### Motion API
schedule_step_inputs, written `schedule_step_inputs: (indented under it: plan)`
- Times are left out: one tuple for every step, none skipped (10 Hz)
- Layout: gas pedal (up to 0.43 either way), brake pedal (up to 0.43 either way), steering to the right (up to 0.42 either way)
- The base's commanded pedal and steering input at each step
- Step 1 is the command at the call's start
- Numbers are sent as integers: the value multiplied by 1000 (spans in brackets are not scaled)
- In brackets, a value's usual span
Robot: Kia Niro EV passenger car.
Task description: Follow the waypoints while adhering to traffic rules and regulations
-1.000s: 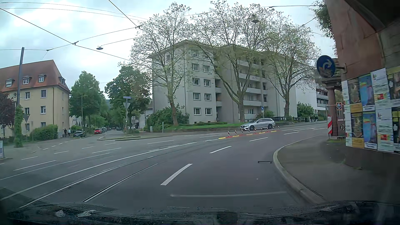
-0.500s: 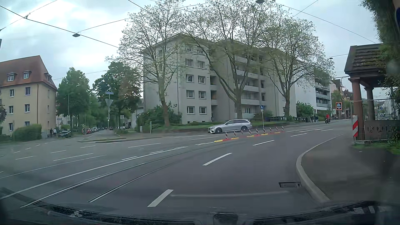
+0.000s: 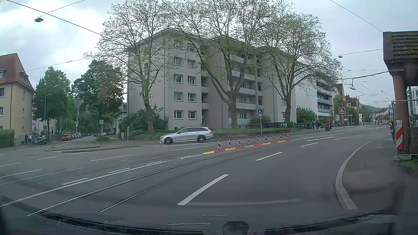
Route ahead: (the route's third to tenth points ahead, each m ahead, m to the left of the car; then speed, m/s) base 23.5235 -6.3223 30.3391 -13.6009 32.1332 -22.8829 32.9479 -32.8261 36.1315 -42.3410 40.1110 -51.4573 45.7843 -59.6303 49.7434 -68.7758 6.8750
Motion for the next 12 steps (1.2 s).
schedule_step_inputs:
  plan:
    - [47,0,161]
    - [47,0,175]
    - [47,0,186]
    - [47,0,194]
    - [59,0,201]
    - [59,0,208]
    - [67,0,213]
    - [79,0,218]
    - [87,0,223]
    - [87,0,225]
    - [98,0,227]
    - [98,0,227]
